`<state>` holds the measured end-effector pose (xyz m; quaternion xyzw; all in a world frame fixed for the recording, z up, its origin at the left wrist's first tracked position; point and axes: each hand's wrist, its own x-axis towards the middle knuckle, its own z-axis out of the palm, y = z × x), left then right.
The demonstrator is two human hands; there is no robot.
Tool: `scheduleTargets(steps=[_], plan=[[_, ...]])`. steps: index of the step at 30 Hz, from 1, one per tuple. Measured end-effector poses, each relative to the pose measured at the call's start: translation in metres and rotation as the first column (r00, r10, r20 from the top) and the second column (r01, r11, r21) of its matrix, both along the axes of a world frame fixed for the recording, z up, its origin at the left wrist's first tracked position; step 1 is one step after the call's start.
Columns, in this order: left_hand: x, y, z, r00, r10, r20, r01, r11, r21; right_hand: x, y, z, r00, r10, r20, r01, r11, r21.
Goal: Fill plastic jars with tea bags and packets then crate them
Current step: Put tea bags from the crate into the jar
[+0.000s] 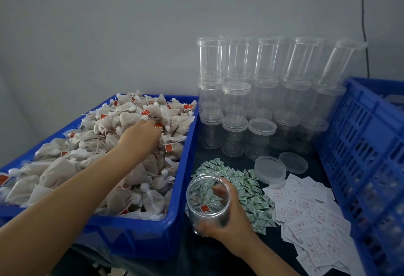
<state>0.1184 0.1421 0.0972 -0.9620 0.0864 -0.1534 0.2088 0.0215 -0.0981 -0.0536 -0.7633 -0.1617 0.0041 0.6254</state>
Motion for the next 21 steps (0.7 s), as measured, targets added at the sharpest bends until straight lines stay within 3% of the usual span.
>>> scheduleTargets(steps=[5, 12, 21], plan=[[-0.007, 0.003, 0.014, 0.996, -0.070, 0.053, 0.077, 0.986, -0.151, 0.000, 0.000, 0.000, 1.000, -0.001, 0.003, 0.001, 1.000, -0.001], [-0.019, 0.000, 0.031, 0.982, -0.190, 0.003, 0.166, 0.850, -0.500, 0.000, 0.000, -0.001, 1.000, -0.007, 0.006, 0.007, 1.000, 0.006], [-0.049, -0.030, 0.047, 0.934, -0.341, -0.109, 0.175, 0.701, -0.692, 0.000, 0.000, 0.001, 1.000, -0.016, 0.004, 0.016, 1.000, 0.002]])
